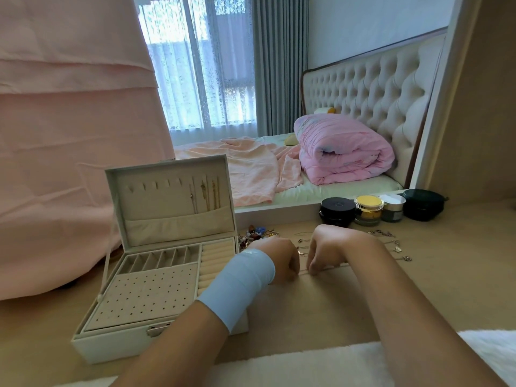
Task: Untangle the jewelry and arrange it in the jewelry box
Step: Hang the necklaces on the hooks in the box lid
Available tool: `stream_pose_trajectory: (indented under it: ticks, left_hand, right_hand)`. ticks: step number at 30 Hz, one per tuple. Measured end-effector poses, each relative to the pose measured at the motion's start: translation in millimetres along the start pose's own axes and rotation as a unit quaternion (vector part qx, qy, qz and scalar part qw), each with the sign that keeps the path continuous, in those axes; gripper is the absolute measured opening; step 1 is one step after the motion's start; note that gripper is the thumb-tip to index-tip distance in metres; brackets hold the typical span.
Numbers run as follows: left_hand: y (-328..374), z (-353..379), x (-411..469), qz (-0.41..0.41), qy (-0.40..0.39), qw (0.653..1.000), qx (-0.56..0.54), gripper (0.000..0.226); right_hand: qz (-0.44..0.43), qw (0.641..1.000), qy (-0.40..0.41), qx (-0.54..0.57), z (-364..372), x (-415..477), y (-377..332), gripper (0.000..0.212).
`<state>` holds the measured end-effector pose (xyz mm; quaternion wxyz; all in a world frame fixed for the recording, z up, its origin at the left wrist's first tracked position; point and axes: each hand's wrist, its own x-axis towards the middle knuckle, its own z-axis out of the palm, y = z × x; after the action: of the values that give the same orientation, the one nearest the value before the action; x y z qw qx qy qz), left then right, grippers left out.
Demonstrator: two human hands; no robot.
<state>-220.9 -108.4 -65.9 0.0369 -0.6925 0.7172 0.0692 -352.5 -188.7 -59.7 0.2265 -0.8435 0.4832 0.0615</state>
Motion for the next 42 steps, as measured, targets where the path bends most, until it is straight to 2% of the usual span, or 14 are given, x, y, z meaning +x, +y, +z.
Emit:
stream_pose_trajectory:
  ticks: [4,8,10,13,16,18,21,24,25,27,30,38,40,42]
  left_hand:
    - [1,0,6,-0.021,-0.003,1.000,0.013,0.010]
    - [1,3,4,-0.019,-0.010,0.997,0.079,0.022]
    - [-2,6,1,-0.012,0.012,0.994,0.104,0.025]
    - [-9,2,-9,-0.011,0.078,0.997,-0.002,0.029]
    - [-22,-8,-18,-0.010,0.133,0.976,-0.170,0.019]
    - [-32,-14,-25,-0.015,0.148,0.939,-0.309,0.014]
    - [-43,-24,-36,-0.012,0.146,0.835,-0.531,0.020]
    - [-55,-31,-45,-0.004,0.141,0.743,-0.654,0.019]
    - [-59,-33,-48,0.001,0.130,0.726,-0.675,0.018]
    - [-68,-37,-53,0.016,0.105,0.714,-0.692,0.016]
    - [-83,-47,-61,0.034,0.090,0.738,-0.668,0.009]
    - [-119,-76,-91,0.016,0.129,0.902,-0.412,0.014]
    - [-126,-79,-96,0.003,0.147,0.924,-0.354,0.014]
    - [-134,-80,-100,-0.004,0.166,0.926,-0.340,0.016]
  right_hand:
    - [-0.015,1.000,0.005,0.009,2,1,-2,0.018]
    - [-0.025,1.000,-0.001,0.007,5,4,-6,0.020]
    - [-0.033,0.999,-0.001,0.011,8,5,-9,0.021]
    - [-0.059,0.998,0.008,0.035,5,1,-12,0.018]
    - [-0.107,0.990,0.015,0.095,-4,-7,-17,0.015]
    - [-0.136,0.978,0.015,0.156,-10,-15,-23,0.016]
    - [-0.178,0.955,0.012,0.237,-16,-27,-33,0.022]
    - [-0.208,0.928,0.005,0.309,-18,-35,-44,0.027]
    - [-0.216,0.917,0.004,0.335,-19,-36,-48,0.028]
    - [-0.228,0.898,0.003,0.376,-19,-39,-55,0.030]
    - [-0.238,0.881,0.008,0.408,-16,-40,-66,0.029]
    - [-0.237,0.885,0.100,0.389,-7,-43,-97,0.023]
    - [-0.250,0.882,0.130,0.378,-7,-43,-106,0.020]
    - [-0.260,0.878,0.157,0.370,-9,-41,-118,0.016]
